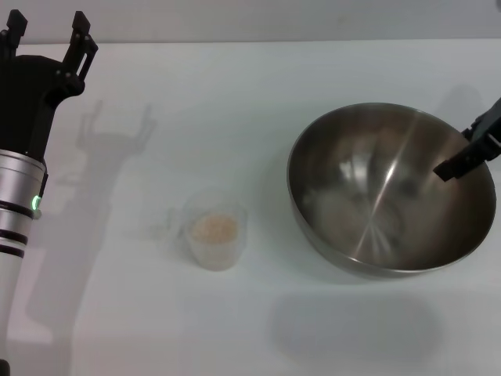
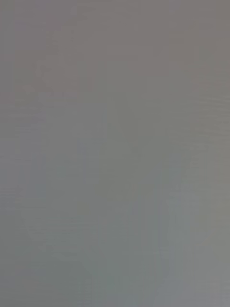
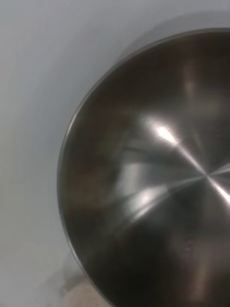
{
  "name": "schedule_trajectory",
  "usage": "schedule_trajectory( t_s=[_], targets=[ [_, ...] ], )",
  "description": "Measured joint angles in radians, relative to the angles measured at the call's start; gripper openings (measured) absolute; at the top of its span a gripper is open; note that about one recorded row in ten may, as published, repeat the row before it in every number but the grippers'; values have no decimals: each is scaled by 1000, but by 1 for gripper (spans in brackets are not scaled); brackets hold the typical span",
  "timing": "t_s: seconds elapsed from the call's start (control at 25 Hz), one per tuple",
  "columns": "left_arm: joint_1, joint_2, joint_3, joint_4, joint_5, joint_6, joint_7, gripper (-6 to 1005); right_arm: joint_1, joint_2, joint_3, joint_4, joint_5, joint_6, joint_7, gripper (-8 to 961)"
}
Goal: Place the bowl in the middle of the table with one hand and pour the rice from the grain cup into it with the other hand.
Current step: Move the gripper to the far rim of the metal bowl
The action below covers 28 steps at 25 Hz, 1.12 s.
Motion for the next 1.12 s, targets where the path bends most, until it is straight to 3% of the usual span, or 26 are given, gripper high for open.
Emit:
schedule_trajectory(
  t_s=[0.32,0.56,1.12],
  targets=[
    [4,0,-1,0,0,2,0,838,-18,11,-17,21,-13,36,-1,719],
    [9,1,-1,0,0,7,0,838,-22,15,-18,22,-15,46,1,492],
    [20,1,-1,0,0,31,0,837,-21,15,12,12,-15,105,26,156]
  ],
)
